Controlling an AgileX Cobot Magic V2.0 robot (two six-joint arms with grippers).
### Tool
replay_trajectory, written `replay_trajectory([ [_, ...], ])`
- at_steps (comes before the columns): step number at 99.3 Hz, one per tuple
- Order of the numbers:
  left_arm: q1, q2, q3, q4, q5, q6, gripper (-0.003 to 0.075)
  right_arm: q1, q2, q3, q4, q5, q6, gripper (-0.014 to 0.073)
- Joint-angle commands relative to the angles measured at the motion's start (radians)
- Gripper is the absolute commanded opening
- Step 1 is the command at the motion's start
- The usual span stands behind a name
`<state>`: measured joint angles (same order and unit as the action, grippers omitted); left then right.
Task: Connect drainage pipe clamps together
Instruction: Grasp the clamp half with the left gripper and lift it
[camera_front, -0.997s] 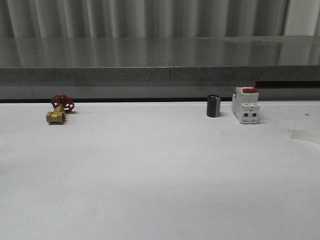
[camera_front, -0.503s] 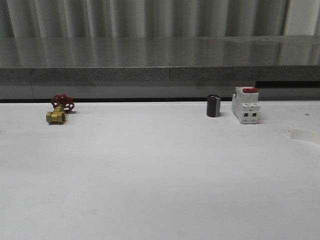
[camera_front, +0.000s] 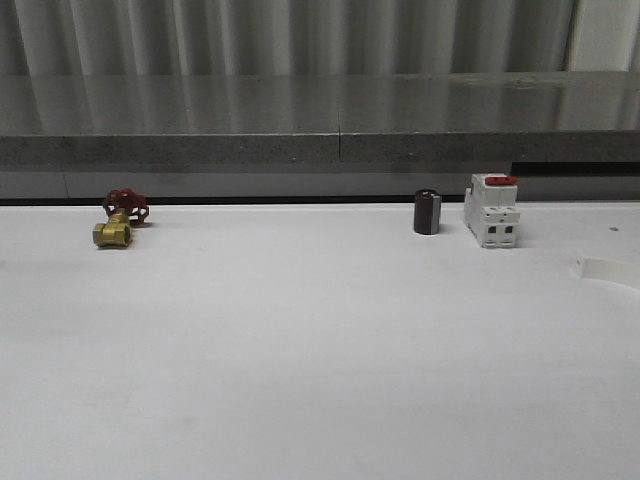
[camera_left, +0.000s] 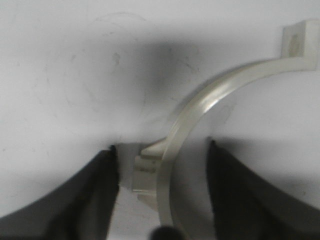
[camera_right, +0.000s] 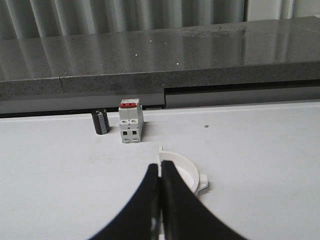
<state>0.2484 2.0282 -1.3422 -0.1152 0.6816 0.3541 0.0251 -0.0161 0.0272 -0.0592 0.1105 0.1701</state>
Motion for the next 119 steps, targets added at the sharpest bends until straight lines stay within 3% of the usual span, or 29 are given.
replay_trajectory([
  [1, 0.003, -0.050, -0.028, -0.023, -0.003, 0.001, 0.0169, -0.001, -0.015, -0.015, -0.004, -0.074, -0.012, -0.0118],
  [13, 0.003, -0.062, -0.028, -0.060, 0.025, 0.001, -0.0022, -0.001, -0.015, -0.015, -0.004, -0.074, -0.012, -0.0118],
  [38, -0.035, -0.188, -0.026, -0.231, 0.168, -0.005, -0.0020, -0.001, -0.015, -0.015, -0.004, -0.074, -0.012, -0.0118],
  [56, -0.167, -0.313, -0.018, -0.244, 0.224, -0.162, -0.0020, -0.001, -0.015, -0.015, -0.004, -0.074, -0.012, -0.0118],
  [86, -0.484, -0.312, -0.007, -0.237, 0.104, -0.393, -0.0020, -0.001, -0.015, -0.015, -0.004, -0.074, -0.012, -0.0118],
  [101, -0.586, -0.255, -0.013, -0.208, 0.014, -0.480, -0.0020, -0.001, -0.015, -0.015, -0.004, -0.074, -0.012, -0.0118],
  [119, -0.656, -0.152, -0.056, -0.176, 0.010, -0.544, -0.0020, -0.001, -0.015, -0.015, -0.004, -0.074, -0.012, -0.0118],
])
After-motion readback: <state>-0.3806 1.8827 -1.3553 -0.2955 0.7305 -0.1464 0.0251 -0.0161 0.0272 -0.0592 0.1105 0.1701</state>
